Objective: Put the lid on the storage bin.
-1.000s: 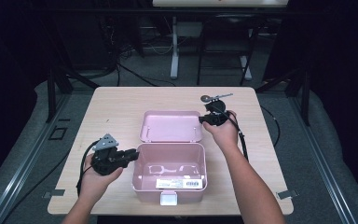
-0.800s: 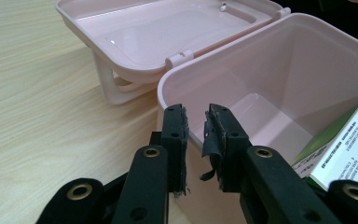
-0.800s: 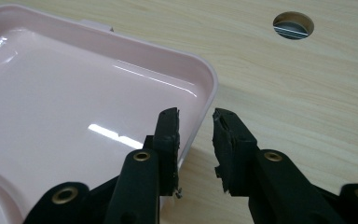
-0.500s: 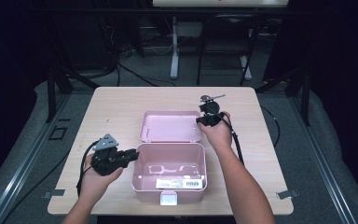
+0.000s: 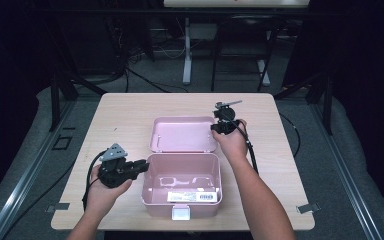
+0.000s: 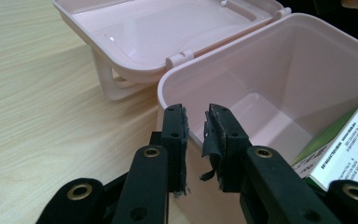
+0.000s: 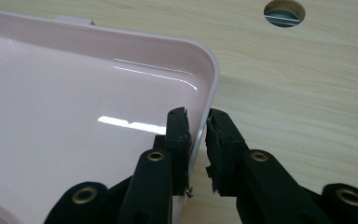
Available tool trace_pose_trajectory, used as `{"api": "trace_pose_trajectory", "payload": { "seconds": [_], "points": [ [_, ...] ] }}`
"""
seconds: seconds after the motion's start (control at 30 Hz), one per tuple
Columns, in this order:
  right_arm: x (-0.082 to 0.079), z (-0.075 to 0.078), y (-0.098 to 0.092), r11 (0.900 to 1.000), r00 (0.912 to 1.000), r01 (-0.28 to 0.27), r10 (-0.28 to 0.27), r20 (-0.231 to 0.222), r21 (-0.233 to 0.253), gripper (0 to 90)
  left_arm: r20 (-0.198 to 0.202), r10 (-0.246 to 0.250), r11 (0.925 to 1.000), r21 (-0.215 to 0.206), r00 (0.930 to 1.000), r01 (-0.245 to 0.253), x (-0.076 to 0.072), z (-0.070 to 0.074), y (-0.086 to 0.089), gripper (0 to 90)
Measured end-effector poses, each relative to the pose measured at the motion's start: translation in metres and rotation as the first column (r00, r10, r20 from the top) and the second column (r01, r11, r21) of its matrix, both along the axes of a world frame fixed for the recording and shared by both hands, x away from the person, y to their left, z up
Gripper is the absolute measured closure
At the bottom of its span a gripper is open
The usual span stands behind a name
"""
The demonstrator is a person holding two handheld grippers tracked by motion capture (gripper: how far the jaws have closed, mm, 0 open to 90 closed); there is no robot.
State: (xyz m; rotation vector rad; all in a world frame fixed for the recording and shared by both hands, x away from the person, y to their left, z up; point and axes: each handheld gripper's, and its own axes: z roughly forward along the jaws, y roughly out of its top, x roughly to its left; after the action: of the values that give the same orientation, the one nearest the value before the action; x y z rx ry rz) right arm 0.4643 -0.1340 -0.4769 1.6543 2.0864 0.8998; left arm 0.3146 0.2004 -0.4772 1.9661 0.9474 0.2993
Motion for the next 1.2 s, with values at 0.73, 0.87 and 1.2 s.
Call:
{"api": "trace_pose_trajectory", "payload": {
  "seconds": [0.73, 0.87, 1.2],
  "points": [
    [-0.011, 0.021, -0.001, 1.0, 0.9963, -0.009, 0.008, 0.085, 0.007, 82.0, 0.003, 0.007, 1.0, 0.006, 1.0, -0.007, -0.001, 0.0, -0.001, 77.0],
    [-0.014, 0.028, -0.002, 1.0, 0.9949, -0.014, 0.013, 0.1, 0.009, 82.5, -0.001, 0.001, 1.0, 0.008, 1.0, -0.001, -0.001, 0.001, -0.001, 77.0],
    [-0.021, 0.039, -0.004, 1.0, 0.99, -0.024, 0.022, 0.139, 0.013, 83.2, 0.001, 0.007, 1.0, 0.003, 1.0, -0.007, 0.0, 0.0, -0.001, 77.0]
  ]
}}
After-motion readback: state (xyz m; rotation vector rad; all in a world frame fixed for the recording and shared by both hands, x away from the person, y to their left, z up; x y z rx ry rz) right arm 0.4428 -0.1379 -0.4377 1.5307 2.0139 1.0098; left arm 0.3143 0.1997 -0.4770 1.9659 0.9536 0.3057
